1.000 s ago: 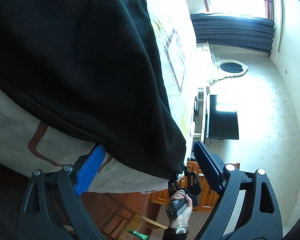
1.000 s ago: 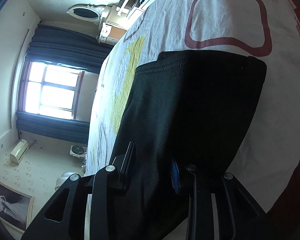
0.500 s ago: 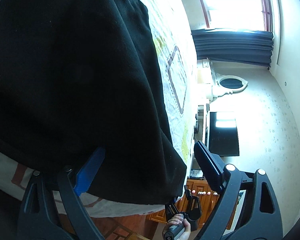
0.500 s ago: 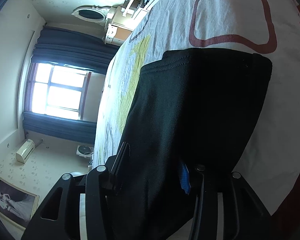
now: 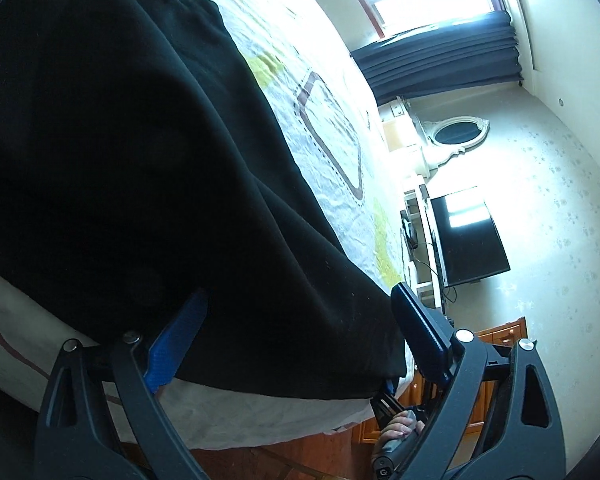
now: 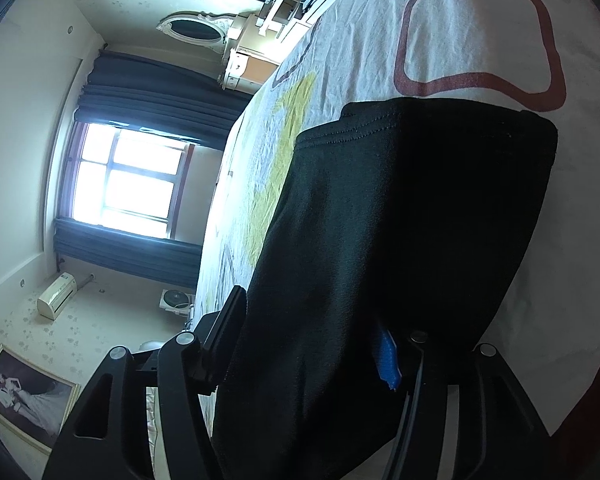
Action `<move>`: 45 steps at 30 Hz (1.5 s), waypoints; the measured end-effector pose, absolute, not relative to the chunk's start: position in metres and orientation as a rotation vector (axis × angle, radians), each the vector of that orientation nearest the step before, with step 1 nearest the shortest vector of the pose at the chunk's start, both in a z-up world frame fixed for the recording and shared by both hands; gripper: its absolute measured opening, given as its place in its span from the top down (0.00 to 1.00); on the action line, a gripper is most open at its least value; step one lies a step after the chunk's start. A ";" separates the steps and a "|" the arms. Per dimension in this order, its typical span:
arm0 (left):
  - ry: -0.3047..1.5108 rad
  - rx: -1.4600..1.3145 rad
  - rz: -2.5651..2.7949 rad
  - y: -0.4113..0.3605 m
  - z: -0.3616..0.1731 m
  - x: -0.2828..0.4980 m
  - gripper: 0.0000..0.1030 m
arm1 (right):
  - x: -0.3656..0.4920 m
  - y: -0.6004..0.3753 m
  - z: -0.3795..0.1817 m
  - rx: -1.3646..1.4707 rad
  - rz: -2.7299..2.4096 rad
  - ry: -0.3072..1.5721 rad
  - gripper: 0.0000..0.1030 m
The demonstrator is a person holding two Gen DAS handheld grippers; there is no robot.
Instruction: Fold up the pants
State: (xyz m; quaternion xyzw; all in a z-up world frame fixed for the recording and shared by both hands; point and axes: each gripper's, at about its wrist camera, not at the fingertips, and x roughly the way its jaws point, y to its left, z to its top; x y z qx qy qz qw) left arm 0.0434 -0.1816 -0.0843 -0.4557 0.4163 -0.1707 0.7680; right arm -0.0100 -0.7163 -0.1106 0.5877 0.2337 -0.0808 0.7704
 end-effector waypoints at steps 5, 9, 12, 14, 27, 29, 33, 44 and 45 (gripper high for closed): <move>0.919 -0.981 -0.389 -0.211 -0.086 0.049 0.11 | -0.009 -0.717 -0.111 1.276 -0.169 0.498 0.43; 0.891 -1.011 -0.363 -0.222 -0.084 0.057 0.09 | -0.011 -0.718 -0.113 1.290 -0.165 0.484 0.43; 0.843 -1.012 -0.448 -0.219 -0.079 0.052 0.09 | -0.013 -0.719 -0.116 1.310 -0.155 0.471 0.43; 0.822 -0.975 -0.478 -0.222 -0.074 0.055 0.09 | -0.016 -0.719 -0.118 1.320 -0.133 0.456 0.39; 0.904 -0.871 -0.424 -0.240 -0.074 0.071 0.19 | -0.021 -0.726 -0.122 1.363 -0.081 0.458 0.53; 0.935 -0.770 -0.390 -0.246 -0.073 0.072 0.34 | -0.016 -0.727 -0.124 1.329 -0.080 0.483 0.75; 1.011 -0.677 -0.325 -0.251 -0.080 0.078 0.68 | -0.020 -0.730 -0.132 1.357 -0.115 0.506 0.93; 1.078 -0.651 -0.416 -0.250 -0.080 0.058 0.72 | -0.073 -0.737 -0.116 1.216 -0.163 0.570 0.94; 1.073 -0.656 -0.425 -0.249 -0.082 0.058 0.70 | -0.073 -0.739 -0.126 1.243 -0.155 0.574 0.94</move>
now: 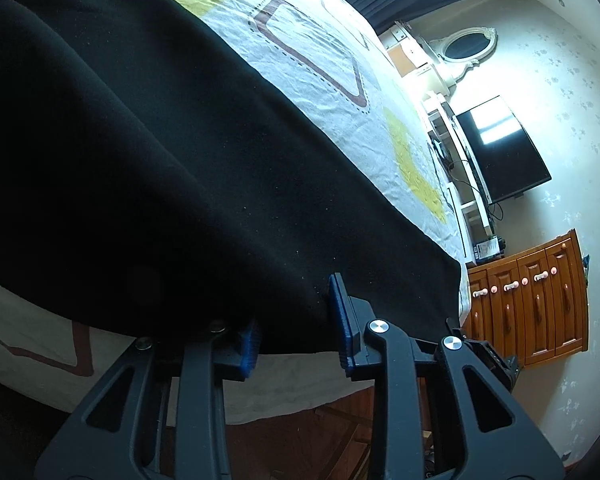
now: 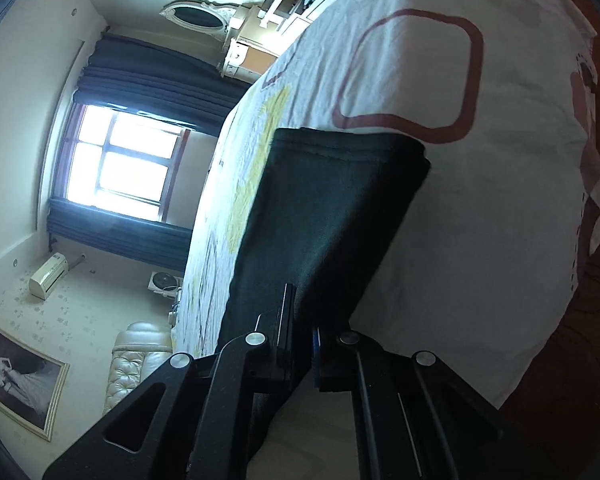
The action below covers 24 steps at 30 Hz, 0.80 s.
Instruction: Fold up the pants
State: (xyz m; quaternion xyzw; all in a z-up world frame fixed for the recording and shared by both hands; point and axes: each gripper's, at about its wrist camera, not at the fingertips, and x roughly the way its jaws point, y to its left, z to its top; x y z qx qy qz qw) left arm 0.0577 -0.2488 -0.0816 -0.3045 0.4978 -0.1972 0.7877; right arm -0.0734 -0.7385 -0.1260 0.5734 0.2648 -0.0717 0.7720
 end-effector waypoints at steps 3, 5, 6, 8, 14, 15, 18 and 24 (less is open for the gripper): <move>1.073 -0.652 -0.487 -0.246 -0.076 0.056 0.57 | -0.080 -0.742 -0.128 1.270 -0.147 0.506 0.88; 1.060 -0.640 -0.516 -0.243 -0.069 0.053 0.47 | -0.085 -0.749 -0.116 1.255 -0.168 0.437 0.67; 1.044 -0.630 -0.527 -0.241 -0.065 0.052 0.45 | -0.088 -0.755 -0.112 1.260 -0.165 0.392 0.54; 1.023 -0.610 -0.540 -0.239 -0.062 0.051 0.39 | -0.087 -0.764 -0.106 1.262 -0.160 0.367 0.51; 1.090 -0.583 -0.601 -0.258 -0.069 0.051 0.33 | -0.058 -0.775 -0.110 1.206 -0.193 0.573 0.91; 1.082 -0.565 -0.620 -0.262 -0.067 0.047 0.30 | -0.055 -0.772 -0.104 1.176 -0.199 0.576 0.93; 1.087 -0.551 -0.681 -0.269 -0.066 0.038 0.29 | -0.052 -0.768 -0.065 1.052 -0.174 0.489 0.94; 1.136 -0.603 -0.705 -0.250 -0.076 0.028 0.27 | -0.048 -0.781 -0.084 0.971 -0.248 0.577 0.94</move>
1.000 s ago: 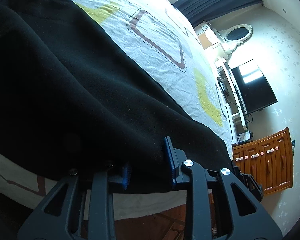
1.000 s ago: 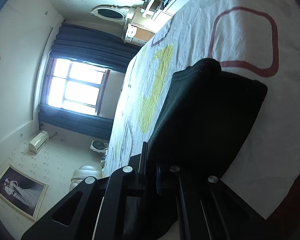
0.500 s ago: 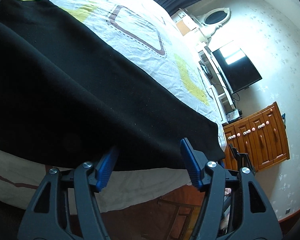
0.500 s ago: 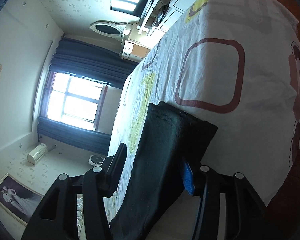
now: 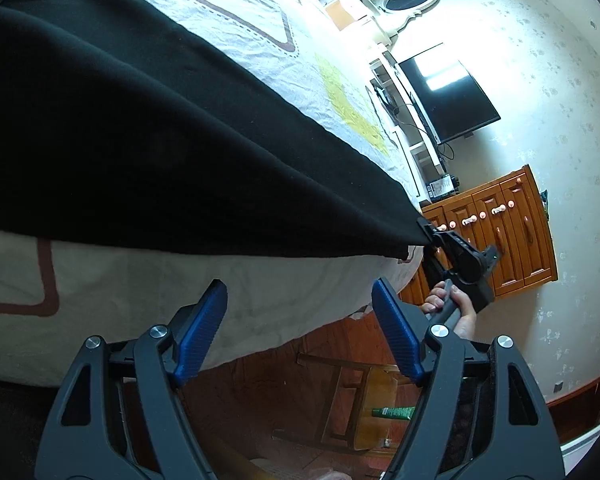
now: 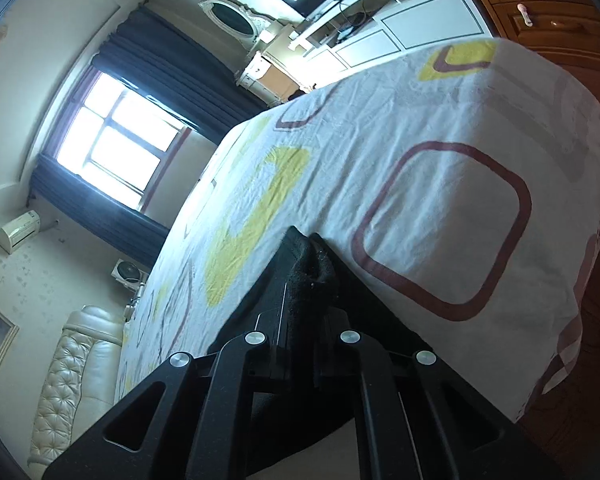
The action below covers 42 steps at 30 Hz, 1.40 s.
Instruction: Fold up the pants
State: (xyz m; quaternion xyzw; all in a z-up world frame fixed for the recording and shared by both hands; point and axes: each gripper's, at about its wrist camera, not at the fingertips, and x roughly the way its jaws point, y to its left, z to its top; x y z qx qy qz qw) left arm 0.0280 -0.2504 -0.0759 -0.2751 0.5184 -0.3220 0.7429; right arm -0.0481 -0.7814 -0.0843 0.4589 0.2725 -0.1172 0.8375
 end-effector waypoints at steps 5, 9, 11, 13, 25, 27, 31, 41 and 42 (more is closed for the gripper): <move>1.090 -0.626 -0.609 -0.187 -0.076 0.026 0.27 | -0.065 -0.790 -0.106 1.160 -0.185 0.542 0.70; 1.025 -0.653 -0.519 -0.134 -0.066 0.031 0.23 | -0.071 -0.768 -0.100 1.266 -0.060 0.481 0.35; 0.993 -0.654 -0.475 -0.113 -0.061 0.034 0.21 | -0.063 -0.748 -0.101 1.306 -0.003 0.493 0.35; 0.967 -0.671 -0.433 -0.094 -0.059 0.035 0.21 | -0.059 -0.728 -0.106 1.343 0.050 0.517 0.35; 0.989 -0.723 -0.370 -0.055 -0.067 0.032 0.20 | -0.001 -0.568 -0.103 1.261 0.388 0.777 0.30; 0.991 -0.722 -0.375 -0.057 -0.064 0.033 0.20 | 0.009 -0.548 -0.101 1.242 0.423 0.820 0.29; 0.994 -0.718 -0.403 -0.047 -0.060 0.035 0.20 | 0.030 -0.520 -0.103 1.236 0.478 0.896 0.27; 1.022 -0.696 -0.380 -0.015 -0.057 0.033 0.19 | 0.056 -0.428 -0.100 1.180 0.574 1.072 0.26; 1.020 -0.697 -0.373 -0.010 -0.058 0.032 0.19 | 0.059 -0.419 -0.100 1.163 0.573 1.086 0.26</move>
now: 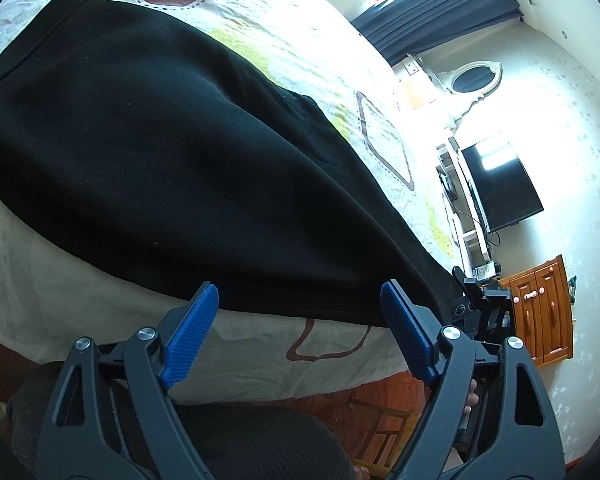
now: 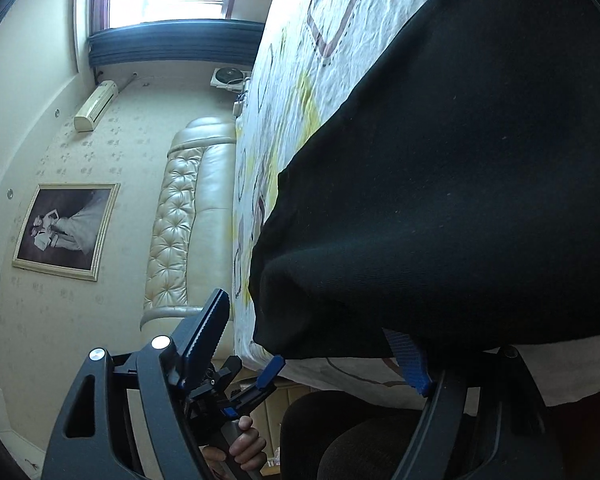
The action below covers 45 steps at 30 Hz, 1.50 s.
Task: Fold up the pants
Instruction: 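Grasp the trouser edge with the right tool and pull it straight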
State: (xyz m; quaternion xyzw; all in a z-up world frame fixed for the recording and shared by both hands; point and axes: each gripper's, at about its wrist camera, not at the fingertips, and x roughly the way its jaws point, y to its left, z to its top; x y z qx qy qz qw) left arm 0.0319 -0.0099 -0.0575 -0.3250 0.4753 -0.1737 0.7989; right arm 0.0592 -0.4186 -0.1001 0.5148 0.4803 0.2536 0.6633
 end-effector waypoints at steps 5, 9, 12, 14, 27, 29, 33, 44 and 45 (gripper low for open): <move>1.053 -0.727 -0.349 0.003 -0.065 0.034 0.18 | 0.069 -0.375 -0.104 1.119 0.611 1.169 0.27; 1.070 -0.788 -0.338 0.009 -0.071 0.037 0.18 | 0.069 -0.361 -0.106 1.118 0.575 1.170 0.28; 1.075 -0.783 -0.337 0.009 -0.071 0.038 0.18 | 0.068 -0.349 -0.103 1.074 0.542 1.177 0.29; 1.072 -0.777 -0.334 0.008 -0.068 0.039 0.18 | 0.060 -0.346 -0.107 1.149 0.507 1.178 0.30; 1.029 -0.799 -0.270 0.019 -0.059 0.039 0.06 | 0.039 -0.329 -0.115 1.182 0.365 0.974 0.73; 1.037 -0.825 -0.250 0.024 -0.059 0.038 0.06 | 0.028 -0.327 -0.115 1.194 0.360 0.970 0.85; 1.065 -0.833 -0.227 0.030 -0.061 0.040 0.03 | 0.000 -0.318 -0.117 1.158 0.360 0.994 0.93; 1.018 -0.704 -0.006 0.070 -0.062 0.045 0.03 | -0.012 -0.337 -0.130 1.211 0.319 1.027 0.93; 1.029 -0.674 0.006 0.073 -0.066 0.047 0.03 | -0.011 -0.337 -0.127 1.222 0.292 1.019 0.91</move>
